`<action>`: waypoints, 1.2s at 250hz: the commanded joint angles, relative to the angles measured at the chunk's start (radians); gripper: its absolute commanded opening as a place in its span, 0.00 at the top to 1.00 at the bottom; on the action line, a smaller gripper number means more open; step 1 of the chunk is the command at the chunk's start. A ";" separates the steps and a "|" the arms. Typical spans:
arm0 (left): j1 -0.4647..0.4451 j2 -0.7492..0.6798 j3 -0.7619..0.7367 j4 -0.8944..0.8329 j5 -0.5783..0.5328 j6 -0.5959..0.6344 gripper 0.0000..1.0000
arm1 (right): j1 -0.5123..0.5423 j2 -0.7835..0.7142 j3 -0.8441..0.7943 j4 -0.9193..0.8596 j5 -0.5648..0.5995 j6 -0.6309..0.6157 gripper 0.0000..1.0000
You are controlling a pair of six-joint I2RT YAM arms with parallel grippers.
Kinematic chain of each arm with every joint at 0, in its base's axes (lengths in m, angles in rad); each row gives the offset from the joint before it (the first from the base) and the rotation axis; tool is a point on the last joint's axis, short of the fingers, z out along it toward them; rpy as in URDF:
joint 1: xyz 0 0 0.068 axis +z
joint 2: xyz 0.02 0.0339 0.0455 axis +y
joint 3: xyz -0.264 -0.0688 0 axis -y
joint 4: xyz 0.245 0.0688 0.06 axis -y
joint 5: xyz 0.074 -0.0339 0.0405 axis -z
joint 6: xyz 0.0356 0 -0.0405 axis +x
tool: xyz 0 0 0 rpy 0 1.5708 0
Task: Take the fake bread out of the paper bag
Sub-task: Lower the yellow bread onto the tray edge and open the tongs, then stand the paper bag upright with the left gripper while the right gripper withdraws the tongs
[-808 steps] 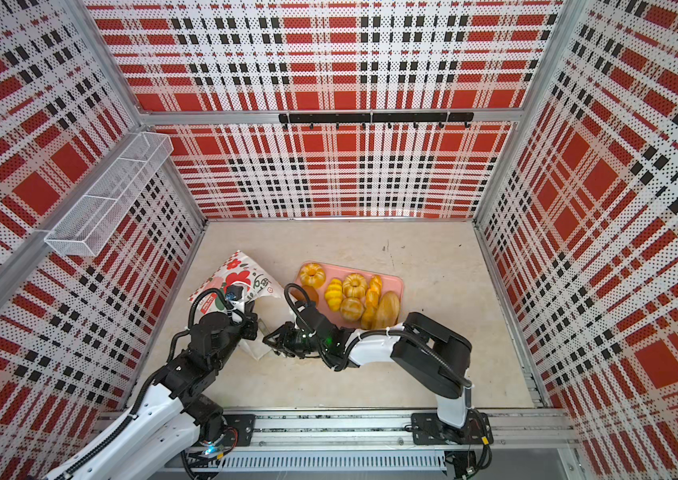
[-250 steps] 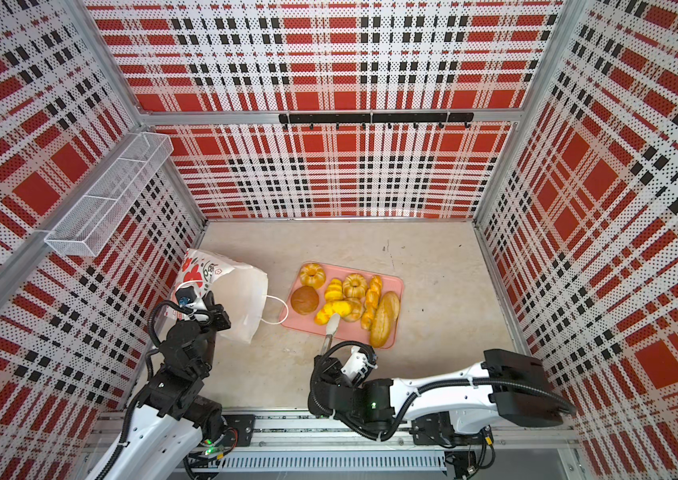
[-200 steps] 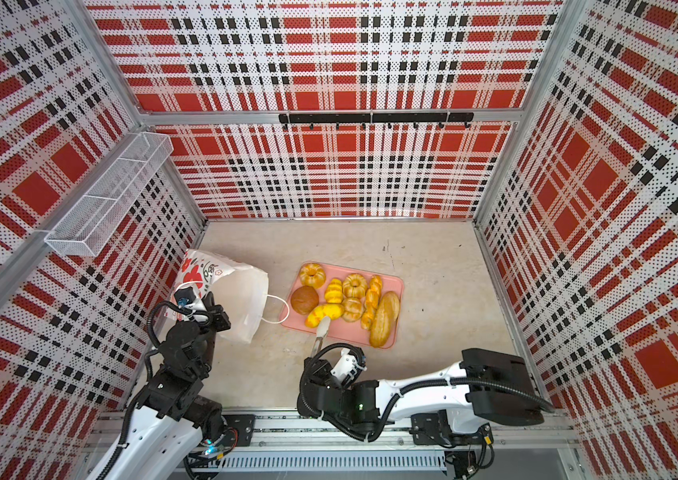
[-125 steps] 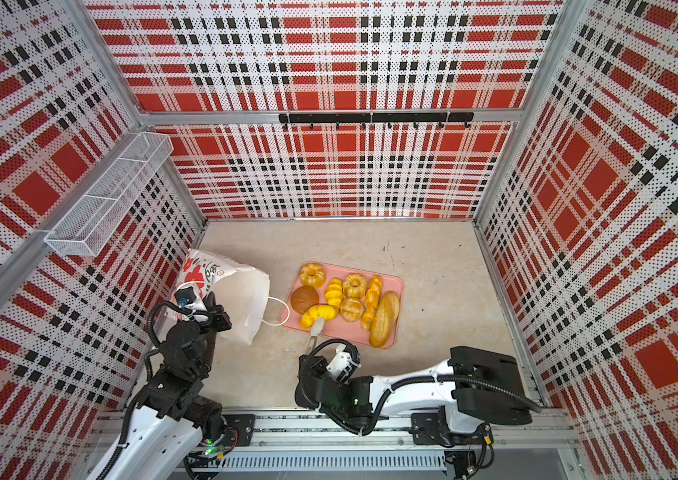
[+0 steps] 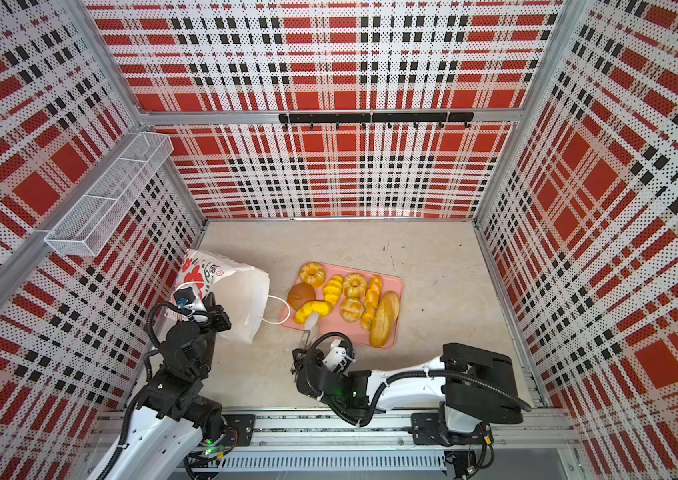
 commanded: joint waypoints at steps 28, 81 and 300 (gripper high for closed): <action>0.005 -0.007 -0.008 -0.005 -0.005 -0.040 1.00 | 0.007 -0.131 -0.062 -0.066 0.027 0.084 0.60; 0.005 -0.011 -0.008 -0.010 -0.007 -0.044 1.00 | 0.021 -0.275 -0.099 -0.188 0.045 0.003 0.61; 0.061 -0.150 0.065 -0.165 0.375 0.141 1.00 | -0.451 -0.589 0.276 -0.953 -0.301 -1.324 0.97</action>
